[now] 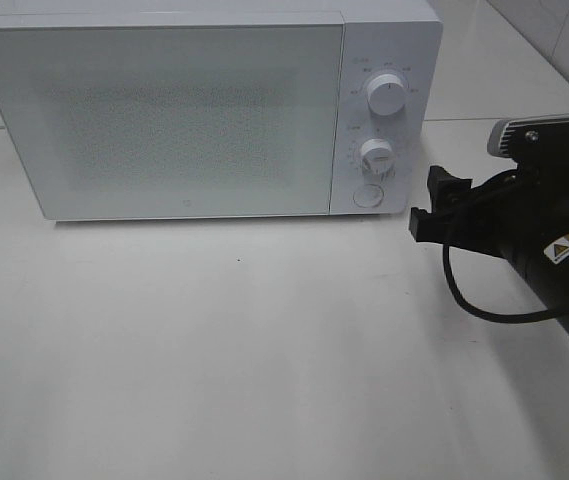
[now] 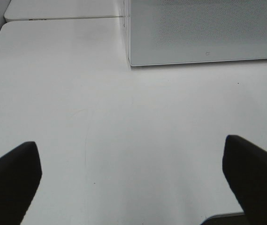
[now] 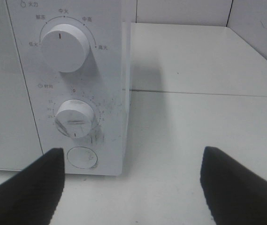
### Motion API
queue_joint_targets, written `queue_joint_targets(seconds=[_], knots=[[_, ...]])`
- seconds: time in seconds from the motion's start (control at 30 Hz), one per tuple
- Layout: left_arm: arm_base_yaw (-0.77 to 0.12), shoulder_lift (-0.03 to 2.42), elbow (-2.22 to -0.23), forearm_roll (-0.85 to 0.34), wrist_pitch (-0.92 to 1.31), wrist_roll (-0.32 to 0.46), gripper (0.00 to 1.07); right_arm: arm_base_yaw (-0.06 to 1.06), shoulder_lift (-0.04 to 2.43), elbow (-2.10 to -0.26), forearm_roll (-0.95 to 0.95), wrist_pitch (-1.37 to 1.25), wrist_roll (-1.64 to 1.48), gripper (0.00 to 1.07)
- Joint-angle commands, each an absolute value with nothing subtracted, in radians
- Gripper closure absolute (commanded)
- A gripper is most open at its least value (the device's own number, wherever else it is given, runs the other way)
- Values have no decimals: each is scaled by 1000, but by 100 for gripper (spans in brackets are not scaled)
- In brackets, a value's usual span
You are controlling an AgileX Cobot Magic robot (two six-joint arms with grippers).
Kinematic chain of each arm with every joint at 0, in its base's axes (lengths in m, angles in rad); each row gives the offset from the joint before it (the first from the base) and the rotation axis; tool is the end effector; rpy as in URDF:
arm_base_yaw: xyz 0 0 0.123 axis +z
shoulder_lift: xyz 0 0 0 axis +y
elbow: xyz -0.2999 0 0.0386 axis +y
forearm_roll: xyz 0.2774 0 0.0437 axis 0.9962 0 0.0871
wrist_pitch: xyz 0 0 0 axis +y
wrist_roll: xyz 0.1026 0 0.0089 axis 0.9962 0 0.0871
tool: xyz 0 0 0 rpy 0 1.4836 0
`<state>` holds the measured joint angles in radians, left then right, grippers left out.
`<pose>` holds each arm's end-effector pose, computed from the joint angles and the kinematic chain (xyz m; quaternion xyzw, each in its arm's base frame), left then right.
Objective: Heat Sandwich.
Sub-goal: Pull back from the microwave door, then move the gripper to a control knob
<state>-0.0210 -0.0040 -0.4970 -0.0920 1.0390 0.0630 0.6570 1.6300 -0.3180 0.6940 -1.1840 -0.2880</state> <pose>0.0146 -0.0085 0.2873 0.0368 0.8456 -0.0348 0.5315 0.2365 0.1054 0.1514 -0.0321 0.7454 -0.0165 0.6656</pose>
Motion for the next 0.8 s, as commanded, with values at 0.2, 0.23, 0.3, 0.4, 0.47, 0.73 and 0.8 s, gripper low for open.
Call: queue_joint_targets(seconds=[0.2,0.23,0.3,0.4,0.47,0.73,0.8], knots=[[-19,-31,-494,-97,1039,66,3,701,1719,-424,751,-1186,-278,31],[-19,-31,-494,-97,1039,66,3,701,1727,-432,750,-1180,-276,31],[-19,-31,-494,-97,1039,66,3,701,1749,-455,750,-1159,-276,31],[-19,-31,-494,-97,1039,66,3,701,1759,-466,750,-1160,-276,31],[-19,-31,-494,-97,1039,66,3,701,1775,-472,746,-1173,-273,31],[-19,-31,-494,-97,1039,66,3,701,1806,-482,742,-1192,-249,31],[-19,-31,-494,-97,1039,66,3,698,1807,-496,737,-1190,-249,31]])
